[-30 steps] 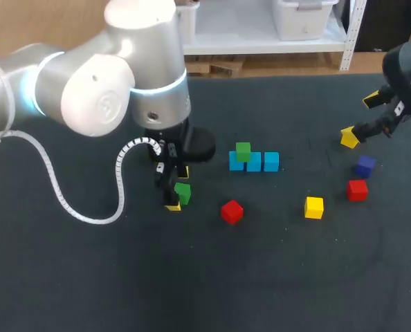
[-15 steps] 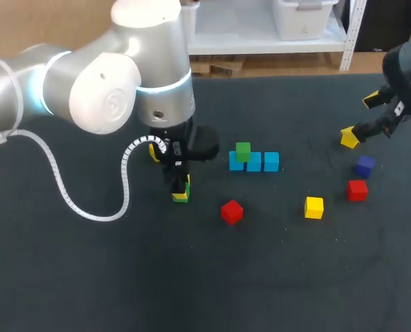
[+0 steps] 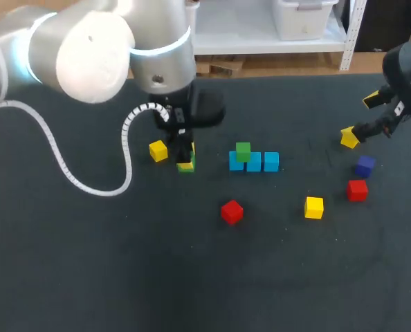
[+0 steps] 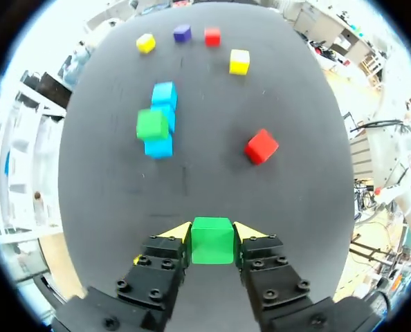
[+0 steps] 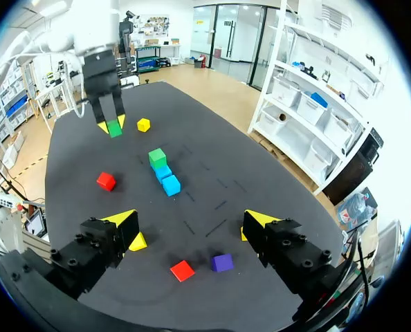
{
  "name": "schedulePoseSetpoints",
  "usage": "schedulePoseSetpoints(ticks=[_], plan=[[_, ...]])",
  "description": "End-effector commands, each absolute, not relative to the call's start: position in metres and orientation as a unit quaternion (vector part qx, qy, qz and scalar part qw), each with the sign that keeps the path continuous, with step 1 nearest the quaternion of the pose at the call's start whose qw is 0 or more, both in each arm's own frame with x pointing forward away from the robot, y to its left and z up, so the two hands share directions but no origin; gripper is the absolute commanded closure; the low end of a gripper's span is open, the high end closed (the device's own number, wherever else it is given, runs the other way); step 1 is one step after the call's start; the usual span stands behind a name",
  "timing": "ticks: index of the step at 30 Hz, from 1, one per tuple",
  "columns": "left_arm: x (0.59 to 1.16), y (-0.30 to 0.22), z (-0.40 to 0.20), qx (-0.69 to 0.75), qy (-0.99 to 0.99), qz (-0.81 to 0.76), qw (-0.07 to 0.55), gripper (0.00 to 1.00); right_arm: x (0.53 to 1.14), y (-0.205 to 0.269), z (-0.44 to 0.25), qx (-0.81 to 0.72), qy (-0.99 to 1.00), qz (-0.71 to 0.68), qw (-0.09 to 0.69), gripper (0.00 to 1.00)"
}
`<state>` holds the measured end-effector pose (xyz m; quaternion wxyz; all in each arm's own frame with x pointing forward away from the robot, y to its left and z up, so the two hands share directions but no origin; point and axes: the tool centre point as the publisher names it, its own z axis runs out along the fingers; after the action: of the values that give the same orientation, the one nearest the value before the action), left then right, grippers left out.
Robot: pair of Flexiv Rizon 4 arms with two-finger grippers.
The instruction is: Place the blue cubes, place green cubes on the blue cubes, place the yellow cubes on the green cubes, then place the red cubes on the yellow cubes, and place purple cube on the red cubes.
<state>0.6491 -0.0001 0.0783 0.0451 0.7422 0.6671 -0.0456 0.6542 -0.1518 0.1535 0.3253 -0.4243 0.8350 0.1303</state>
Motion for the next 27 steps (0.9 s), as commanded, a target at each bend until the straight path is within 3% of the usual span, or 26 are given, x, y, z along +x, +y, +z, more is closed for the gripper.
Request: schedulePoseSetpoints(ticks=[1,9,15,27], plan=[[0.643,-0.014,0.089,0.749,0.659,-0.039,0.056,1.0,0.654,-0.152,0.153,-0.424,0.835,0.13,0.326,0.0],[0.654,-0.048,0.096,0.762,0.643,-0.025,0.07,1.0,0.654,-0.152,0.153,-0.424,0.835,0.13,0.326,0.0],[0.665,-0.077,0.103,0.76,0.649,0.024,0.024,1.0,0.654,-0.152,0.153,-0.424,0.835,0.13,0.326,0.0],[0.651,-0.121,0.094,0.793,0.609,0.007,-0.01,1.0,0.654,-0.152,0.153,-0.424,0.835,0.13,0.326,0.0]])
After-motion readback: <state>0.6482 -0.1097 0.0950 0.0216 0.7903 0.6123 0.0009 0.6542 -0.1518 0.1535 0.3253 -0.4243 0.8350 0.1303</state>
